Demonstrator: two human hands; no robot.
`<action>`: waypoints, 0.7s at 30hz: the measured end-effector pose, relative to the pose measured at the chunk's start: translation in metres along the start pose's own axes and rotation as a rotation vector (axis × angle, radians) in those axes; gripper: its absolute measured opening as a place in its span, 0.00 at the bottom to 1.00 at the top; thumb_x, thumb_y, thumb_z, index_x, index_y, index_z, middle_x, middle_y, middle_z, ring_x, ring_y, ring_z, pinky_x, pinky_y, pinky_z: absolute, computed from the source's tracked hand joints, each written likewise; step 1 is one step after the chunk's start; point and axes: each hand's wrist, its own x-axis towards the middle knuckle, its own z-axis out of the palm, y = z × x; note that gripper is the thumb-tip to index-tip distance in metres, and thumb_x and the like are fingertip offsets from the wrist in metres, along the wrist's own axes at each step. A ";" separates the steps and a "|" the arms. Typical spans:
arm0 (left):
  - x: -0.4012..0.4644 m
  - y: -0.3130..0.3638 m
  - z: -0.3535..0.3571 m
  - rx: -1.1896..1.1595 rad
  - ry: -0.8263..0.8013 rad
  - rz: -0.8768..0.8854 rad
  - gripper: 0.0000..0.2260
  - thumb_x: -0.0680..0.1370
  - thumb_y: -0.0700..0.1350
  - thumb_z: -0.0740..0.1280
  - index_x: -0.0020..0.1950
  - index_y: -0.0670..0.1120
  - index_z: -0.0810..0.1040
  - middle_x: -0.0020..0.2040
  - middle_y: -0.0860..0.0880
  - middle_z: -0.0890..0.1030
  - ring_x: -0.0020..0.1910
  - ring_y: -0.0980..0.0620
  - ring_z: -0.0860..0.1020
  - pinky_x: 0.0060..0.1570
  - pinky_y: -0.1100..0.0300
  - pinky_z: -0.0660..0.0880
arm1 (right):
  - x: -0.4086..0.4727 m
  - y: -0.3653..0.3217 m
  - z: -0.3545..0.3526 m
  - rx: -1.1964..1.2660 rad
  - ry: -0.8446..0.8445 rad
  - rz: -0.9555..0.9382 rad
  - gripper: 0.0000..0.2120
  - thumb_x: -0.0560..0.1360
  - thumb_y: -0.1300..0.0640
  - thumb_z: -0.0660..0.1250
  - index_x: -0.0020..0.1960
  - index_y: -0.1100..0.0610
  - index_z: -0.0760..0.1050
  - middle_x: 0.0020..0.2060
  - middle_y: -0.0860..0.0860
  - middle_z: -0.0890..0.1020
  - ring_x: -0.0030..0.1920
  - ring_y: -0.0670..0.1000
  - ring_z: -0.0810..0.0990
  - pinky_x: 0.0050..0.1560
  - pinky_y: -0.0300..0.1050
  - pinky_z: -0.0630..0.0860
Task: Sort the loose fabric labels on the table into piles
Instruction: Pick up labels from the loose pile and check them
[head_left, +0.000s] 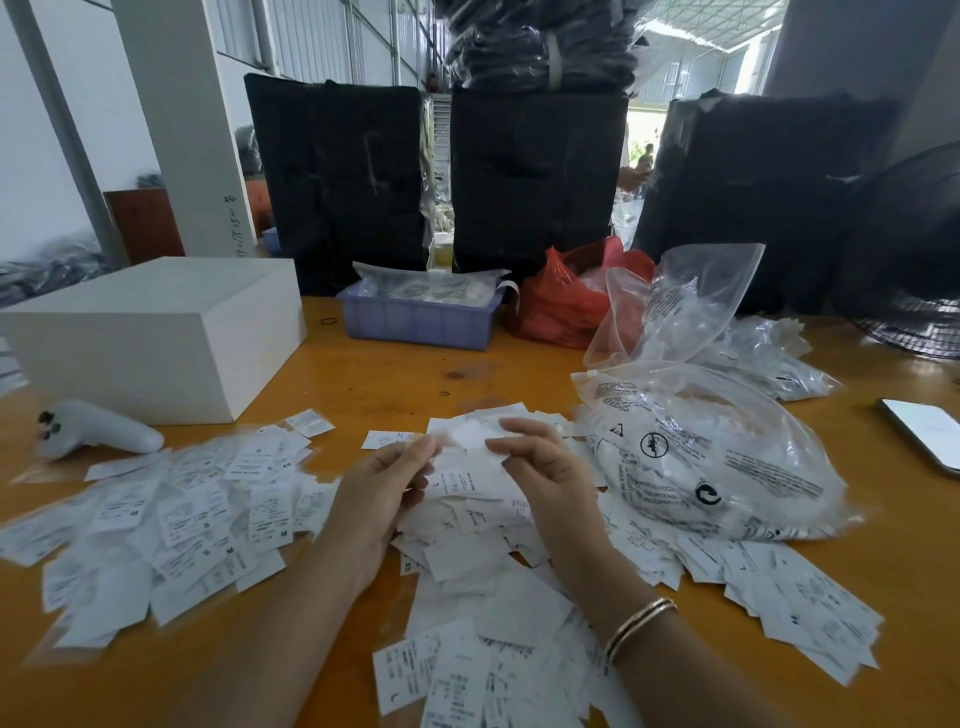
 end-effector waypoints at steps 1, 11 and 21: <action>0.000 -0.001 -0.001 0.014 -0.003 0.011 0.13 0.63 0.57 0.72 0.37 0.48 0.85 0.32 0.54 0.81 0.41 0.51 0.76 0.47 0.55 0.75 | 0.000 -0.001 0.000 0.026 0.013 0.006 0.19 0.74 0.70 0.64 0.42 0.47 0.83 0.47 0.44 0.83 0.49 0.41 0.80 0.49 0.35 0.76; -0.001 -0.001 0.001 0.104 0.064 0.082 0.19 0.57 0.63 0.71 0.34 0.49 0.83 0.29 0.56 0.80 0.39 0.52 0.76 0.42 0.59 0.74 | 0.000 -0.002 0.000 0.246 0.028 0.196 0.01 0.76 0.64 0.66 0.46 0.60 0.76 0.39 0.55 0.85 0.39 0.51 0.84 0.37 0.37 0.78; 0.001 -0.002 -0.001 0.167 0.175 0.113 0.13 0.71 0.57 0.70 0.37 0.48 0.81 0.32 0.54 0.80 0.39 0.52 0.77 0.39 0.61 0.74 | -0.002 -0.006 -0.002 0.237 0.021 0.183 0.02 0.76 0.64 0.66 0.45 0.60 0.76 0.38 0.55 0.85 0.39 0.51 0.84 0.38 0.38 0.78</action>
